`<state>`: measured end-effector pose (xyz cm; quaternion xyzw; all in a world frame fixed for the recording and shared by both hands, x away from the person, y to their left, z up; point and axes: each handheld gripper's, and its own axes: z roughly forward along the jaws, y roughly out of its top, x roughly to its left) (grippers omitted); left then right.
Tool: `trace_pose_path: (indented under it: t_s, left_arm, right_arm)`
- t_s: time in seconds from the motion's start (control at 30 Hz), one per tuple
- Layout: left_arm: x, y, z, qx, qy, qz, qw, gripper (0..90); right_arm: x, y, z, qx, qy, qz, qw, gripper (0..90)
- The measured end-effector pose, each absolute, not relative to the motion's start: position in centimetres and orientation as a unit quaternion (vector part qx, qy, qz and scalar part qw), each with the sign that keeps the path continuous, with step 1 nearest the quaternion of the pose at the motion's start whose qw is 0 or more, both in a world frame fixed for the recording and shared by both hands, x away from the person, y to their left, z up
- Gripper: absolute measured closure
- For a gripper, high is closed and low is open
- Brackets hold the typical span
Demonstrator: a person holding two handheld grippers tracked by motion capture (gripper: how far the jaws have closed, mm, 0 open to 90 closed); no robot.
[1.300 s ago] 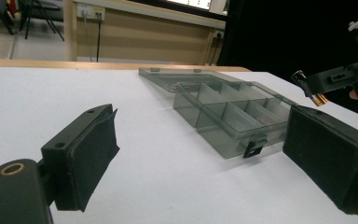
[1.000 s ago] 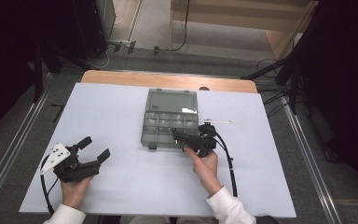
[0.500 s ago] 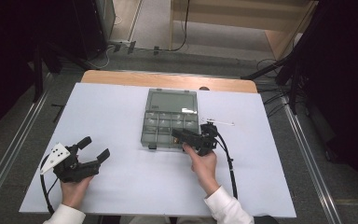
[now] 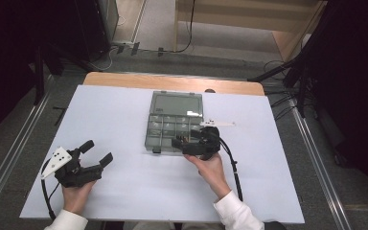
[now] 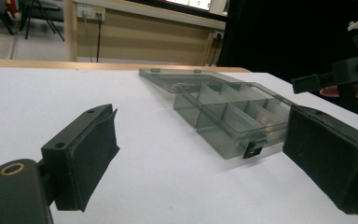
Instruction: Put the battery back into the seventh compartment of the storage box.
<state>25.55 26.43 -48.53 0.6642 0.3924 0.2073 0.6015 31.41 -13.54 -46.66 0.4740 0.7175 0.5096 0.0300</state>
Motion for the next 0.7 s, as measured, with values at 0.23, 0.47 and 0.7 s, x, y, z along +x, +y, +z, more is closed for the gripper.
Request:
trace_pose_path:
  t_s: [0.23,0.47,0.7]
  left_arm:
    - [25.5,26.5,-48.5,0.664,0.393,0.207,0.602,9.6]
    - [25.6,26.5,-48.5,0.662,0.394,0.207,0.603,9.6]
    - [25.6,26.5,-48.5,0.661,0.395,0.207,0.603,9.6]
  right_arm:
    - [30.8,-12.4,-46.5,0.423,0.765,0.480,0.076,0.0]
    - [30.2,-13.3,-45.9,0.415,0.769,0.478,0.086,0.0]
    - [29.2,-14.9,-45.2,0.404,0.764,0.487,0.122,0.0]
